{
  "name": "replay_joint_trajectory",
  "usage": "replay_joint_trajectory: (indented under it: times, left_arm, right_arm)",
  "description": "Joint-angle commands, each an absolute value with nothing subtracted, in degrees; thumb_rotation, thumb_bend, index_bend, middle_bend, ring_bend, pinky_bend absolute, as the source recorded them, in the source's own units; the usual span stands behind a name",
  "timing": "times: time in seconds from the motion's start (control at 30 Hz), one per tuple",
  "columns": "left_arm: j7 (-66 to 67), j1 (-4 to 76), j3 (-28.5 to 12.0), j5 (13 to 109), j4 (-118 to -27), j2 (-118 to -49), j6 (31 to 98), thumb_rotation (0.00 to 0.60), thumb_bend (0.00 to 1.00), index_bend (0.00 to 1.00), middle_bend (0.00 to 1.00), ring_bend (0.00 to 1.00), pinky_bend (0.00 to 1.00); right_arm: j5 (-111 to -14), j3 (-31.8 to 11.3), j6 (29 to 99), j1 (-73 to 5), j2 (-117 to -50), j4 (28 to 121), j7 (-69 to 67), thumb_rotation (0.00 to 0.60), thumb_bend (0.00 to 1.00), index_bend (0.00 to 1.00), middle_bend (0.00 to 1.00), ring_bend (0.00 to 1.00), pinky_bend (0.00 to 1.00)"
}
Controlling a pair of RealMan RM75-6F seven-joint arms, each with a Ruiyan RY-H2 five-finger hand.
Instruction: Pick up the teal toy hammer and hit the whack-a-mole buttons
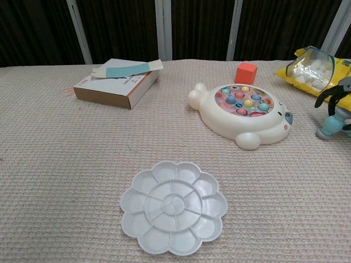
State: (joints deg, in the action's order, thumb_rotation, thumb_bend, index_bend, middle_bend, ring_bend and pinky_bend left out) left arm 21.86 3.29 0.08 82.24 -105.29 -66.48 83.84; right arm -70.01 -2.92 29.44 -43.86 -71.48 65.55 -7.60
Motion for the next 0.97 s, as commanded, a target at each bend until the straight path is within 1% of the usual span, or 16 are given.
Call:
replay_joint_trajectory:
  times: [0.03,0.1,0.17,0.23,0.37,0.5,0.6,0.63,0.7,0.83,0.97]
  left_arm:
    - [21.76,3.29,0.09,82.35,-105.23,-66.45,83.9,0.6,0.15,0.0,0.0,0.0,0.0]
    - [21.6,3.25,-0.03,82.53,-105.15,-66.36,84.21,0.6,0.15,0.0,0.0,0.0,0.0]
    - [21.46,3.24,-0.06,82.79,-105.11,-66.27,84.41,0.6,0.15,0.0,0.0,0.0,0.0]
    - [21.35,3.23,-0.09,82.97,-105.09,-66.22,84.55,0.6,0.15,0.0,0.0,0.0,0.0]
    - [21.14,3.17,-0.17,83.11,-105.05,-66.12,84.82,0.6,0.15,0.0,0.0,0.0,0.0]
    - [20.78,3.02,-0.41,83.2,-104.99,-65.87,85.37,0.6,0.15,0.0,0.0,0.0,0.0]
    - [20.25,2.75,-0.67,83.31,-104.8,-65.64,86.15,0.6,0.15,0.0,0.0,0.0,0.0]
    - [20.01,2.59,-0.78,83.35,-104.67,-65.61,86.55,0.6,0.15,0.0,0.0,0.0,0.0]
    - [19.59,2.32,-0.91,83.43,-104.35,-65.58,87.16,0.6,0.15,0.0,0.0,0.0,0.0]
    - [18.74,1.82,-0.93,83.79,-103.7,-65.66,88.12,0.6,0.15,0.0,0.0,0.0,0.0]
    - [17.93,1.24,-0.85,84.36,-103.0,-65.66,89.17,0.6,0.15,0.0,0.0,0.0,0.0]
  right_arm:
    - [-69.75,-2.99,29.84,-43.59,-71.19,66.13,-7.15,0.6,0.31,0.19,0.33,0.14,0.01]
    - [-69.81,-2.94,30.56,-42.98,-70.0,67.74,-7.13,0.6,0.31,0.14,0.29,0.1,0.0]
    - [-70.02,-2.91,31.31,-42.42,-68.75,69.42,-7.16,0.6,0.31,0.04,0.21,0.04,0.0]
    - [-70.13,-2.98,32.06,-41.94,-67.9,70.62,-7.27,0.6,0.31,0.0,0.17,0.01,0.0]
    - [-70.47,-3.1,33.68,-41.01,-66.66,72.39,-7.45,0.6,0.31,0.0,0.13,0.0,0.0]
    - [-71.1,-3.92,38.98,-38.24,-64.28,76.39,-9.3,0.6,0.31,0.0,0.13,0.0,0.0]
    - [-72.52,-4.8,48.16,-33.73,-62.52,80.23,-11.56,0.6,0.31,0.0,0.13,0.0,0.0]
    - [-73.44,-4.87,52.28,-31.63,-61.98,81.61,-12.22,0.6,0.31,0.0,0.13,0.0,0.0]
    - [-75.35,-4.5,59.41,-28.01,-61.44,83.27,-12.02,0.6,0.31,0.0,0.13,0.0,0.0]
    - [-77.45,-3.31,71.3,-21.3,-61.75,85.67,-8.71,0.6,0.31,0.0,0.13,0.0,0.0]
    - [-78.8,-2.08,79.2,-16.01,-63.13,87.01,-6.78,0.6,0.31,0.0,0.13,0.0,0.0]
